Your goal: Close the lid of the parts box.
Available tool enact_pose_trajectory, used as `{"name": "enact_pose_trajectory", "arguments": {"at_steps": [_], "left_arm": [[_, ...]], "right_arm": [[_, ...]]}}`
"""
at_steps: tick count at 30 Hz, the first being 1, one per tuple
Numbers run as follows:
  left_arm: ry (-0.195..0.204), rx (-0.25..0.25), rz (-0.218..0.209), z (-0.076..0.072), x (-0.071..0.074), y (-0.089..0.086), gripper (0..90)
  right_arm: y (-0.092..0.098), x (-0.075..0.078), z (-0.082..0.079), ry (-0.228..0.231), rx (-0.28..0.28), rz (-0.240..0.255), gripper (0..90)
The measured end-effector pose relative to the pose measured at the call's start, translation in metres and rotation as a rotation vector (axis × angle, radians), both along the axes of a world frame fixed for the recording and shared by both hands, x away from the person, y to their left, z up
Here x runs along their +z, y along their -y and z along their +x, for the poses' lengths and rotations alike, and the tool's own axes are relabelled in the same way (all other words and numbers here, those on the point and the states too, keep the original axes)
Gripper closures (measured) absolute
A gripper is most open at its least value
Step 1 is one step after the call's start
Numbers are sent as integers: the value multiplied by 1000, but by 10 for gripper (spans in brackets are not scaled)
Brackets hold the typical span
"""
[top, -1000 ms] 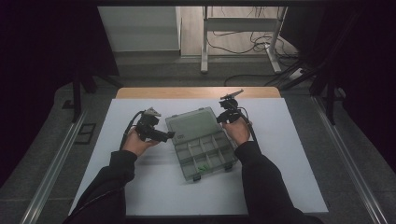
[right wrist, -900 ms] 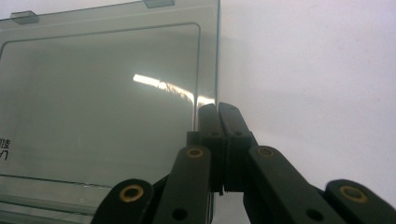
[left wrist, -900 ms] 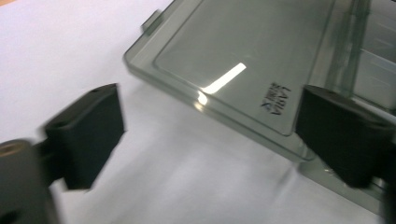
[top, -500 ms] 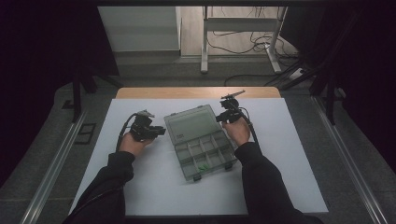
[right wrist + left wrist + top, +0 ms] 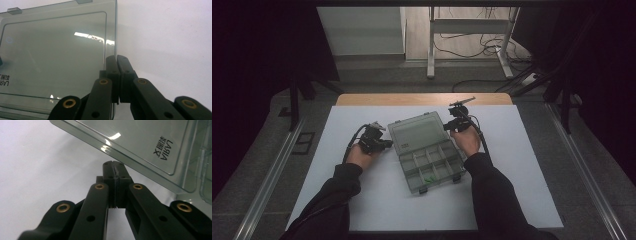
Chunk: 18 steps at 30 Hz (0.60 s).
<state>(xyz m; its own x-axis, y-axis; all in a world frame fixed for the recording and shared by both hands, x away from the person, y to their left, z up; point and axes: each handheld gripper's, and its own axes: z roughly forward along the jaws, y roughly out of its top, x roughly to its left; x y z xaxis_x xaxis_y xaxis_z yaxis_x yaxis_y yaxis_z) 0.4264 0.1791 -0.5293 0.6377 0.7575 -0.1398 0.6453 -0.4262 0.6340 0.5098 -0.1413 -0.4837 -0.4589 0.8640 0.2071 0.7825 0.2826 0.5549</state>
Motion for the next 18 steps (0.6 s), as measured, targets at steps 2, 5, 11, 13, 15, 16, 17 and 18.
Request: {"name": "enact_pose_trajectory", "arguments": {"at_steps": [2, 5, 11, 13, 15, 16, 17, 18], "left_arm": [[11, 8, -2, 1, 0, 0, 896], [26, 20, -10, 2, 0, 0, 896], [26, 41, -50, 8, -1, -1, 896], [26, 47, -63, 10, -1, -1, 896], [31, 49, -71, 11, -1, -1, 896], [39, 51, -72, 12, 0, 0, 896], [44, 53, -78, 12, 0, 0, 896], [51, 55, -88, 12, 1, 0, 896]], "right_arm": [[0, 0, 0, 2, 1, -1, 887], [0, 1, -1, 6, 4, 1, 886], [0, 2, -2, 18, 5, 6, 880], [1, 3, -3, 22, 5, 6, 878], [1, 3, -4, 30, 10, 5, 874], [1, 4, -4, 34, 12, 5, 874], [1, 4, -4, 36, 12, 6, 873], [2, 4, -5, 38, 14, 8, 872]]}}
